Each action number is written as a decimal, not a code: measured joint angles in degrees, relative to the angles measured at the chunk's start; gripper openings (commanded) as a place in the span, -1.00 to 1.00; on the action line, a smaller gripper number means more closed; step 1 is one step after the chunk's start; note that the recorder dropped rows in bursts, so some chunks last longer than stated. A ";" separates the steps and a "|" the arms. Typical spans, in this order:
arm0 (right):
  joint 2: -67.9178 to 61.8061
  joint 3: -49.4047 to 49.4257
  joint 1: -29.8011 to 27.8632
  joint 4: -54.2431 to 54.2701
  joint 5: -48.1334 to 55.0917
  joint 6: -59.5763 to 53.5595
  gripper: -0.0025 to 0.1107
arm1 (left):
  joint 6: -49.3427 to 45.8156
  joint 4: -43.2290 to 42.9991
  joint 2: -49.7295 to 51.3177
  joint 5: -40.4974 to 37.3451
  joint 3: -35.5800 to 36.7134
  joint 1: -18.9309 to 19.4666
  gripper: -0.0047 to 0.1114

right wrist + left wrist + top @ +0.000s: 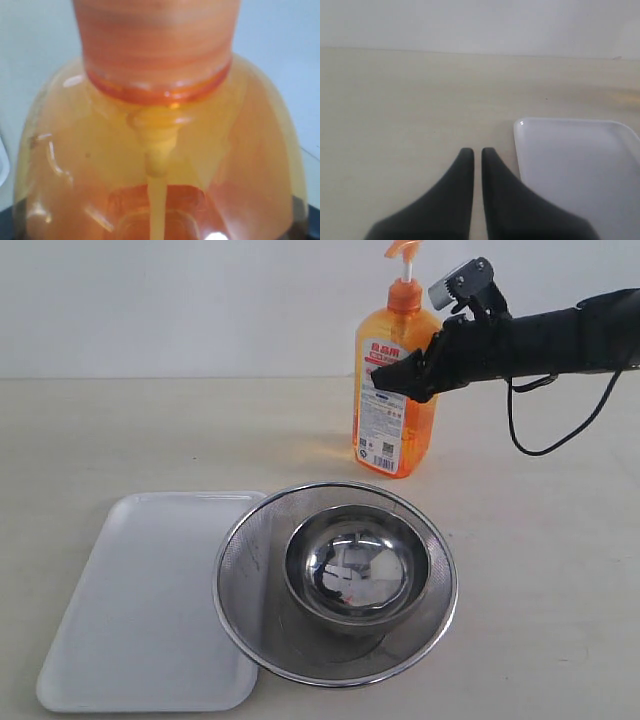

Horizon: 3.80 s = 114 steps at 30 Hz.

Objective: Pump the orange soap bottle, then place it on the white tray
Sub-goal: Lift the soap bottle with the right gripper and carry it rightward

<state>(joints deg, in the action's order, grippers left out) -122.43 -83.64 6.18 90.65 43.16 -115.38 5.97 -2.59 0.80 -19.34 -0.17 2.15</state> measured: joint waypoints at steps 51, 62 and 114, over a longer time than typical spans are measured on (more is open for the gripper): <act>27.98 29.62 0.00 -0.87 -33.82 21.57 -0.96 | 0.00 0.00 0.00 0.00 0.00 0.00 -0.83; 37.73 36.59 0.00 2.89 -33.82 22.54 -0.96 | 0.00 0.00 0.00 0.00 0.00 0.00 -0.83; 71.11 62.04 0.00 3.49 -32.19 27.25 -0.96 | 0.00 0.00 0.00 0.00 0.00 0.00 -0.83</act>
<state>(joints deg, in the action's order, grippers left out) -51.32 -21.60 6.18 94.14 10.97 -88.13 5.97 -2.59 0.80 -19.34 -0.17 2.15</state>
